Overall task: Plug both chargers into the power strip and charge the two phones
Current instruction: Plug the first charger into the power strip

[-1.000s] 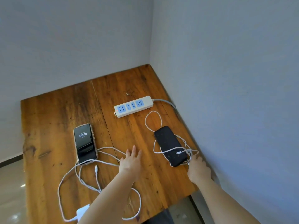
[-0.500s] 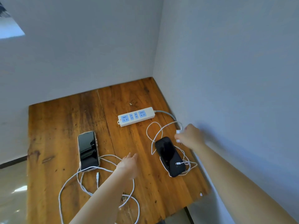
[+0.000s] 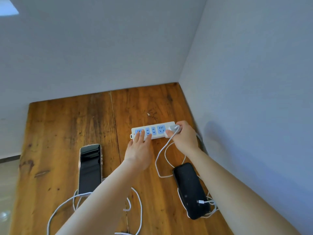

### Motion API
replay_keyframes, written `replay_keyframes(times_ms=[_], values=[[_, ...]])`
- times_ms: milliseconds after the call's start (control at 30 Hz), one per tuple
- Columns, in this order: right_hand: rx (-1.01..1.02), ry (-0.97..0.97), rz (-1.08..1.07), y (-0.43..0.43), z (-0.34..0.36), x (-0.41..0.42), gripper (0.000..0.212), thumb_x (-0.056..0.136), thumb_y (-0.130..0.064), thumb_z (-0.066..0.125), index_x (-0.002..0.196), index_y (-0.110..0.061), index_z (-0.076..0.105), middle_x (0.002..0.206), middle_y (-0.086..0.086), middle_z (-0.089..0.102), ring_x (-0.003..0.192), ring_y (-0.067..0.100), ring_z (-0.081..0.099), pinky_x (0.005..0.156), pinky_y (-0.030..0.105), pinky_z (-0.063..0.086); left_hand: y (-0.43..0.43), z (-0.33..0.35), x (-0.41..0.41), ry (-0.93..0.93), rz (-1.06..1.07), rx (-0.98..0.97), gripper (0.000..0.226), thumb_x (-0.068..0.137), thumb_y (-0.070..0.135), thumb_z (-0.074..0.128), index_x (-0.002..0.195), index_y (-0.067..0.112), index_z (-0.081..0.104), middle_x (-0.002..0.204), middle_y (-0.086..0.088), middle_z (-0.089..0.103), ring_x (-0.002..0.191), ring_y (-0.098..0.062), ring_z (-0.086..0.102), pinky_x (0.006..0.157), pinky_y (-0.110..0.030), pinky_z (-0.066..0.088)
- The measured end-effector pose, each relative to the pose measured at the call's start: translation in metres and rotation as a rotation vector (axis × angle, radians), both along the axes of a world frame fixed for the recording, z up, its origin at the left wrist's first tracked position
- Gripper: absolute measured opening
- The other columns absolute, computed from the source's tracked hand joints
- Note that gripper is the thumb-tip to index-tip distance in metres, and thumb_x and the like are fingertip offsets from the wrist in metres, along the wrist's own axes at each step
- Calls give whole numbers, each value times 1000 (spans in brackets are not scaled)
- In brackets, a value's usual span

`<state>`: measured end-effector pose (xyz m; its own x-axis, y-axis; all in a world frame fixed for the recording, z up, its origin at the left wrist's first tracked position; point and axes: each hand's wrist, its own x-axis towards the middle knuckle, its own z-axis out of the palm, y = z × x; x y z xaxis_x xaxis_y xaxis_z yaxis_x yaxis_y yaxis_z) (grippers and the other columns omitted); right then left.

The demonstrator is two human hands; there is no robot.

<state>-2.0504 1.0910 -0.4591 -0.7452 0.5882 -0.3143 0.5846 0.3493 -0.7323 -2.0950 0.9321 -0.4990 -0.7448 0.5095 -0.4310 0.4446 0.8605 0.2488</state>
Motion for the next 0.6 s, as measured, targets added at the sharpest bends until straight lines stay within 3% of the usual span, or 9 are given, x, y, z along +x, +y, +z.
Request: replay_keyframes(times_ms=[100,367,600], values=[[-47,24,-98,4,-14,-13,35,85,-37,65,112,-19,51,95,-8,59,60,-2,55,37,4,38,1,-15,0,19,-22,-30,80,95,23,52,154,29,-1,164,-4,-8,149,-27,-10,118,-44,11],[-152,-83,-199,14,-30,-41,32,85,-36,65,106,-13,60,98,2,68,61,2,59,45,10,38,1,-23,5,74,-45,-71,84,95,17,54,154,27,-5,163,-5,-10,149,-27,-8,117,-40,20],[-19,-153,-94,18,-25,-57,28,81,-43,68,91,-16,64,94,4,71,57,6,59,46,14,39,5,-11,-1,11,-5,-50,82,93,16,55,154,31,2,164,0,-4,149,-23,-4,98,-33,47]])
